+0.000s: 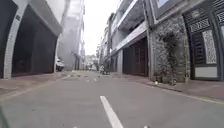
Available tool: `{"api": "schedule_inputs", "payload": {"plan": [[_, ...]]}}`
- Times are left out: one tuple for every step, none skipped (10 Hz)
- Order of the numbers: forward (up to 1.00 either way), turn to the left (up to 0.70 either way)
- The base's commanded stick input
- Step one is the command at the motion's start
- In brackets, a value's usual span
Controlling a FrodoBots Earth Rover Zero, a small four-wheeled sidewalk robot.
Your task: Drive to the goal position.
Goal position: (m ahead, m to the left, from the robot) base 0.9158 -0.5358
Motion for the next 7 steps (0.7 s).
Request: {"api": "schedule_inputs", "payload": {"plan": [[0.00, -1.00], [0.00, -1.00], [0.00, -1.00], [0.00, -1.00], [0.00, -1.00], [0.00, -1.00], [0.00, -1.00]]}}
